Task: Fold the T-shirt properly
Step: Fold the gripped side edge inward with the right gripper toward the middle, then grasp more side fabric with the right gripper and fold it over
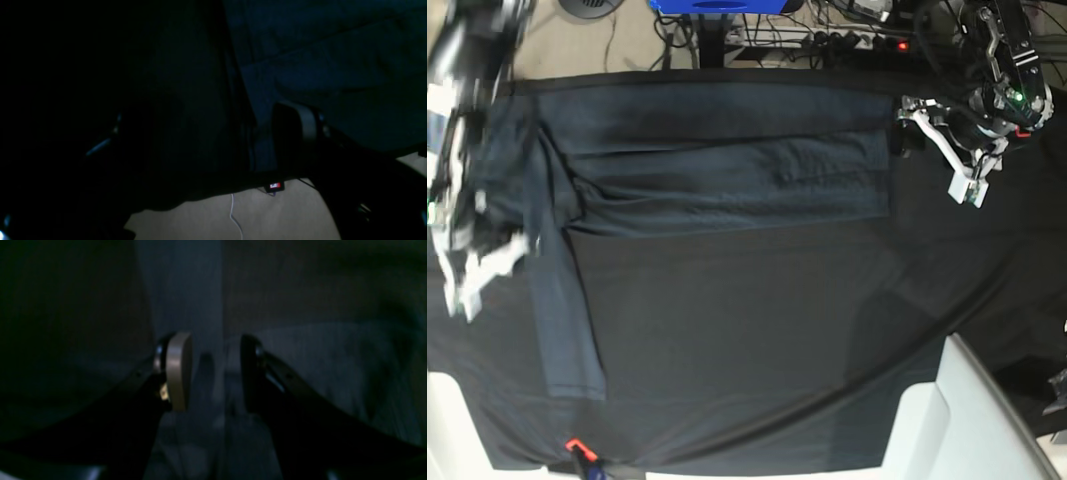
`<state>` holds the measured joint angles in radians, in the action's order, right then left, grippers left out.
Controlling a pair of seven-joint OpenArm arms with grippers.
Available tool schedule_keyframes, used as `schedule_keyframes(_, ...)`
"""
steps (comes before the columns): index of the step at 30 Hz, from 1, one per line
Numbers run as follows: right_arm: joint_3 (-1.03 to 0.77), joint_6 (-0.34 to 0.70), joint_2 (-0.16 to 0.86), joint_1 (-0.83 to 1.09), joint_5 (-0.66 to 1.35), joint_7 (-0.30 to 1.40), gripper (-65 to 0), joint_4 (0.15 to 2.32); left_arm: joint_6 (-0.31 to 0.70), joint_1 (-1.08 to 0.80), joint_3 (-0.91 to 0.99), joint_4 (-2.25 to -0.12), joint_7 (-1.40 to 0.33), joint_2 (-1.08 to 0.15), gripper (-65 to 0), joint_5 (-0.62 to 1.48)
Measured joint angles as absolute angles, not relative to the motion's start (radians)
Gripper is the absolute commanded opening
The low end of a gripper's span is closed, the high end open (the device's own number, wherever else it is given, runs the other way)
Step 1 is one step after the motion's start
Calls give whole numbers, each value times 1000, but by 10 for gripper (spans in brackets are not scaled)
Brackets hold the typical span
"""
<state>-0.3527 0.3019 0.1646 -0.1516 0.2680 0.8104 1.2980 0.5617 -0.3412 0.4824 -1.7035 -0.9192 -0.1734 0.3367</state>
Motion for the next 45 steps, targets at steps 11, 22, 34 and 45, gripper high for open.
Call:
schedule_keyframes(11,-147,288,257,-464,265,450,-414,574,562,-422,486,-1711,-911,-173,-125,344)
schedule_keyframes(22,-147,284,237,-476,262,363,-611,497,562,-461,487,-1711,-860,-171,-125,344)
schedule_keyframes(34,-143,281,154,-235,257,635,-650,1112,562,-454,485,-1711,-857,-199,-125,346)
schedule_keyframes(45,-130,283,16,80,259,876,-650,1655,562,-452,589,-1711,-859,-224,-125,345)
